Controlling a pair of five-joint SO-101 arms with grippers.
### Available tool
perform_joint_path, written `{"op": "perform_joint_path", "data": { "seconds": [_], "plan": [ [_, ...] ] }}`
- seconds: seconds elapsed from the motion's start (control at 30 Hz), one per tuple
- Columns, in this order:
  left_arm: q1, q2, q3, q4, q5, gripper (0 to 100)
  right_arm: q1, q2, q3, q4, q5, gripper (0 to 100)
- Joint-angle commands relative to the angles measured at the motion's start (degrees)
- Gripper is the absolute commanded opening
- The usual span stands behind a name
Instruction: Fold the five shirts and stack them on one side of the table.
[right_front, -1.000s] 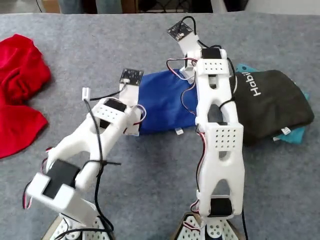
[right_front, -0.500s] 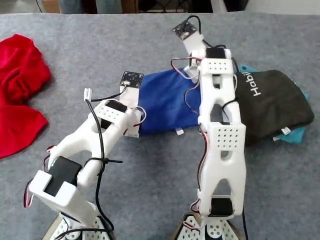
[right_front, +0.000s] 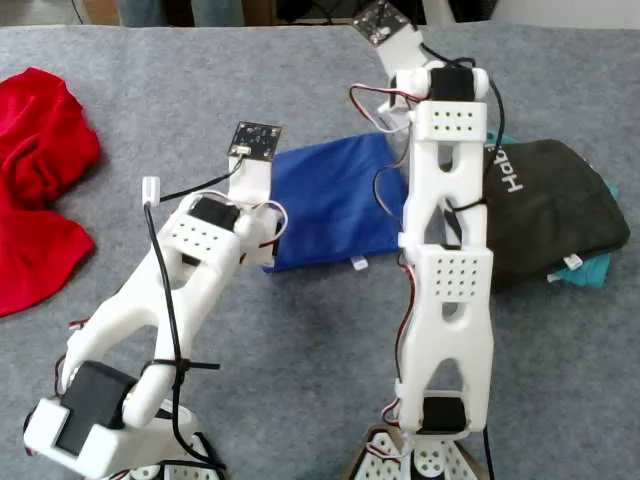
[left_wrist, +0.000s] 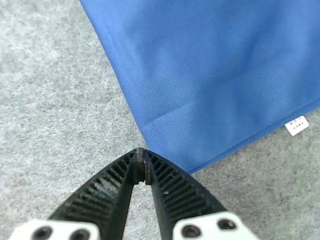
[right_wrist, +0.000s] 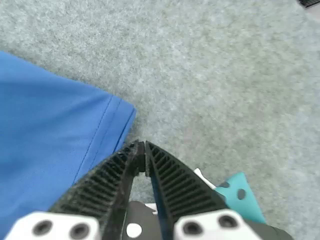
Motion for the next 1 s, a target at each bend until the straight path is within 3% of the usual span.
{"op": "perform_joint_path", "data": {
  "seconds": [0.0,0.23,0.5,0.73,0.97],
  "plan": [
    [-1.1,-3.3,0.5,-0.2,0.5,3,0.3,-0.6,-5.8,2.5,0.0,1.5],
    [-5.6,-2.5,0.2,-2.5,2.3,3,-0.9,-0.5,1.1,-1.8,0.1,1.5],
    [2.1,4.2,0.0,-9.1,5.1,3,-4.1,-0.5,16.7,-14.9,-0.4,1.5],
    [2.3,14.8,-1.5,-11.0,5.1,3,-2.5,-0.5,28.0,-27.3,-0.2,1.5],
    [2.4,15.6,-4.7,-8.2,4.8,3,1.2,2.5,33.2,-36.6,-0.1,1.5]
  ]
}}
